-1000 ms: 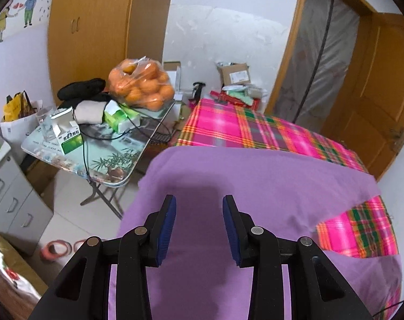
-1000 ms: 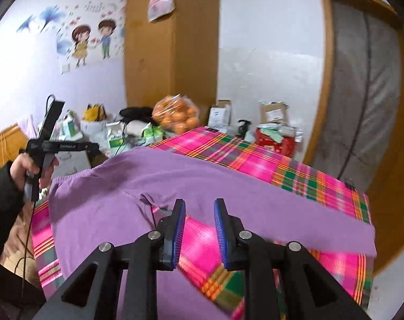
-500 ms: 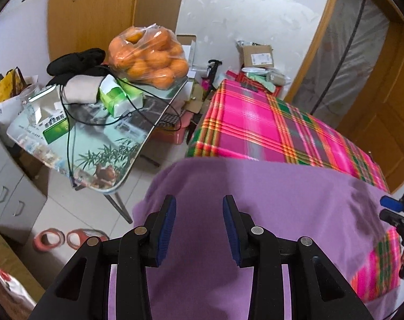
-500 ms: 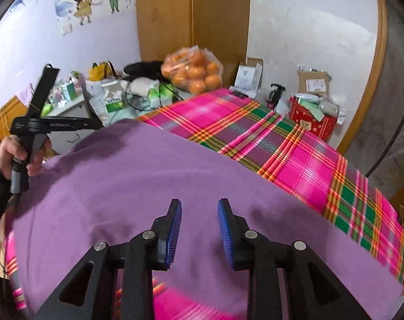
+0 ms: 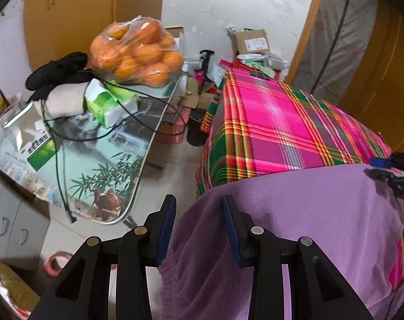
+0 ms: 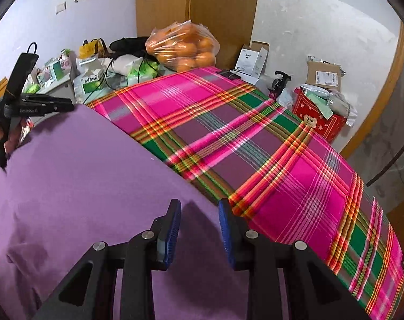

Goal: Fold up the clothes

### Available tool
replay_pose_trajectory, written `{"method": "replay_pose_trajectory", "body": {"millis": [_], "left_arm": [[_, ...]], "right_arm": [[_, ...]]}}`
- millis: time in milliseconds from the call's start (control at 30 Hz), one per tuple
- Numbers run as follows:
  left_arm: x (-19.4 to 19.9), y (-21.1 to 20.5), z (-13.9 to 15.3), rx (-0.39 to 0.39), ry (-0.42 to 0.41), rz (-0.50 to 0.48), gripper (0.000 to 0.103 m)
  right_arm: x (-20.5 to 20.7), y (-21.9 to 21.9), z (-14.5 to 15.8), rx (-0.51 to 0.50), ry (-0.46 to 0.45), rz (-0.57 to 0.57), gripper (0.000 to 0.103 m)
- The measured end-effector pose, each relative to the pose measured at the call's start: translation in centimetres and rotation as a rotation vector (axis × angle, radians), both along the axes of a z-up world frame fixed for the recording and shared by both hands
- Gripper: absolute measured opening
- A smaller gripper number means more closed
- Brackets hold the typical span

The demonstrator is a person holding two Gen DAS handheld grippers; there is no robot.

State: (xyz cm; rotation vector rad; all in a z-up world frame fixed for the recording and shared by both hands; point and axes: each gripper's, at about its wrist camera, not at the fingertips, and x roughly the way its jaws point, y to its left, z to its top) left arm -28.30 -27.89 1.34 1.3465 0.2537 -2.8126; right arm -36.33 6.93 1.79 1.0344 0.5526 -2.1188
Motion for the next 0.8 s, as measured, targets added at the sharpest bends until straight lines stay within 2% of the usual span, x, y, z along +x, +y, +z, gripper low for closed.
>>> {"method": "replay_pose_trajectory", "body": {"millis": [267, 500, 533, 567, 600, 633, 667, 700, 800], "left_arm": [[-0.7, 0.3, 0.0, -0.021, -0.003, -0.072, 0.039], [-0.8, 0.6, -0.3, 0.036, 0.005, -0.139, 0.038], [-0.8, 0.5, -0.3, 0.053, 0.006, -0.145, 0.035], [-0.8, 0.4, -0.3, 0.073, 0.006, -0.154, 0.027], [-0.8, 0.5, -0.3, 0.077, 0.008, -0.158, 0.025], [-0.7, 0.7, -0.2, 0.059, 0.012, -0.155, 0.022], [-0.6, 0.9, 0.0, 0.034, 0.018, -0.15, 0.013], [-0.6, 1.0, 0.1, 0.02, 0.022, -0.145, 0.006], [-0.3, 1.2, 0.3, -0.007, 0.029, -0.133, 0.005]], "right_arm": [[-0.5, -0.1, -0.9, -0.003, -0.031, 0.047, 0.032], [-1.0, 0.2, -1.1, -0.041, -0.075, 0.035, 0.03], [-1.0, 0.2, -1.0, -0.044, -0.08, 0.036, 0.028], [-1.0, 0.1, -1.0, -0.044, -0.081, 0.039, 0.022], [-0.9, 0.0, -0.9, -0.04, -0.078, 0.041, 0.016], [-0.9, -0.1, -0.9, -0.035, -0.074, 0.041, 0.011], [-0.9, -0.3, -0.8, -0.03, -0.07, 0.041, 0.006], [-0.8, -0.4, -0.7, -0.024, -0.067, 0.039, 0.005], [-0.4, -0.4, -0.4, -0.018, -0.049, 0.033, 0.004]]}}
